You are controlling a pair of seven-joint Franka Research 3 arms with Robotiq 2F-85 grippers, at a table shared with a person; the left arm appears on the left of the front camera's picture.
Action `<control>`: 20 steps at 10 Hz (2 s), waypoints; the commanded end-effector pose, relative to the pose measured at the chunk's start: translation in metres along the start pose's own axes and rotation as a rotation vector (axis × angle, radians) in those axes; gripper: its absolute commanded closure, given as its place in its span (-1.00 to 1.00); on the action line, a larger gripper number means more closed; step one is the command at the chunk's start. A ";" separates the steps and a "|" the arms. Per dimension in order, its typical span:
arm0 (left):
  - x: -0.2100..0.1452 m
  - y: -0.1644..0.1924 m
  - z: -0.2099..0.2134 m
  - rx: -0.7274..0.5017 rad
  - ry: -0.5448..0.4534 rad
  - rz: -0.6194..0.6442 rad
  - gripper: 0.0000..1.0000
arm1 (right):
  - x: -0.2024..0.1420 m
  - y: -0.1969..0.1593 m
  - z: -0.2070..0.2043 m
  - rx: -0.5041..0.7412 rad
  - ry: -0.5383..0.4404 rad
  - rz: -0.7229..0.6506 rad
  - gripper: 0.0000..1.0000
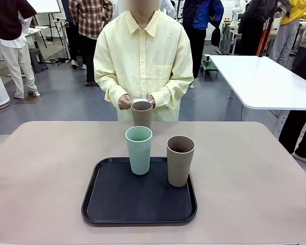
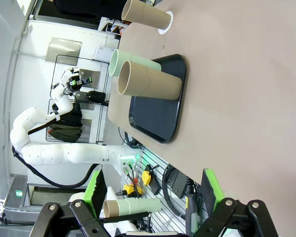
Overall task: Place coasters on the table and set cups on them.
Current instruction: Take one Reusable plastic cup from the Flat Tray and place it on a coaster set by the human.
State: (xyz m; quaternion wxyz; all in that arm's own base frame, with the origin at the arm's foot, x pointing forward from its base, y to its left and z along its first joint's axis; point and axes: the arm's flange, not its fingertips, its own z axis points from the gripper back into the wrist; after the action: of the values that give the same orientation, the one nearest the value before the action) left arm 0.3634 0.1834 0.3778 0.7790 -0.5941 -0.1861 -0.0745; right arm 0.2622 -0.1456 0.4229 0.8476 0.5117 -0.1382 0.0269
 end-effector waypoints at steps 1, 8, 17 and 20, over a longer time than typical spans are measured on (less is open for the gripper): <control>0.000 -0.001 0.001 -0.007 -0.008 -0.002 -1.00 | 0.002 -0.001 0.000 0.018 -0.010 0.010 -1.00; 0.000 -0.001 0.001 -0.007 -0.008 -0.002 -1.00 | 0.002 -0.001 0.000 0.018 -0.010 0.010 -1.00; 0.000 -0.001 0.001 -0.007 -0.008 -0.002 -1.00 | 0.002 -0.001 0.000 0.018 -0.010 0.010 -1.00; 0.000 -0.001 0.001 -0.007 -0.008 -0.002 -1.00 | 0.002 -0.001 0.000 0.018 -0.010 0.010 -1.00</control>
State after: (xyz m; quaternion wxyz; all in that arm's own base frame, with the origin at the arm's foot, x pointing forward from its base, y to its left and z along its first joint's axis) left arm 0.3634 0.1834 0.3777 0.7790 -0.5941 -0.1860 -0.0745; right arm 0.2622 -0.1456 0.4229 0.8476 0.5117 -0.1382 0.0269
